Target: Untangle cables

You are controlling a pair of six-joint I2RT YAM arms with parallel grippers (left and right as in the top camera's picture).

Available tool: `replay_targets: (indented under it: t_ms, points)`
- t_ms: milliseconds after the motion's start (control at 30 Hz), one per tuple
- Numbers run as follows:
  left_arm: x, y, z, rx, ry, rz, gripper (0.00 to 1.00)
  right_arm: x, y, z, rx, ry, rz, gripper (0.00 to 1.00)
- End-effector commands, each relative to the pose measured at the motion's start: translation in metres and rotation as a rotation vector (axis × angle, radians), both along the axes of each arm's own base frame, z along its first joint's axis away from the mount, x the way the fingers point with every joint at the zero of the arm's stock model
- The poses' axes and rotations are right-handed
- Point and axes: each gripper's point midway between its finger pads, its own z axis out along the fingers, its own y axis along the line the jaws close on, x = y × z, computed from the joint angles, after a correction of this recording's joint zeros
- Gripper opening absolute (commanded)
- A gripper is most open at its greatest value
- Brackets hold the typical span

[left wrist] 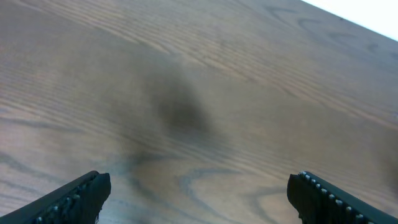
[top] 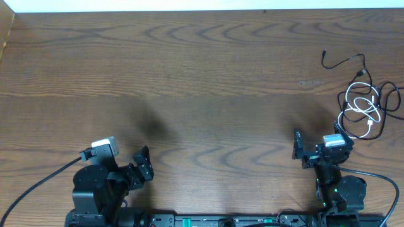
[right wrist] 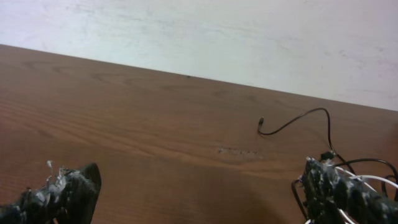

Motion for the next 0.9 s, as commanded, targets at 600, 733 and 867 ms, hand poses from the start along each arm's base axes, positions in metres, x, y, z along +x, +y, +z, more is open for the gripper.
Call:
replay_targets:
  t_ms: [600, 733, 867]
  points:
    - [0.075, 0.013, -0.035, 0.127, -0.617, 0.006, 0.96, 0.000, 0.002, -0.001, -0.006, 0.003, 0.007, 0.99]
    - [0.074, 0.013, -0.044, 0.211, -0.580, -0.034, 0.96, 0.000, 0.002, -0.001, -0.006, 0.003, 0.007, 0.99]
    - [0.072, 0.013, -0.060, 0.212, -0.516, -0.039, 0.96, 0.000, 0.002, -0.001, -0.006, 0.003, 0.007, 0.99]
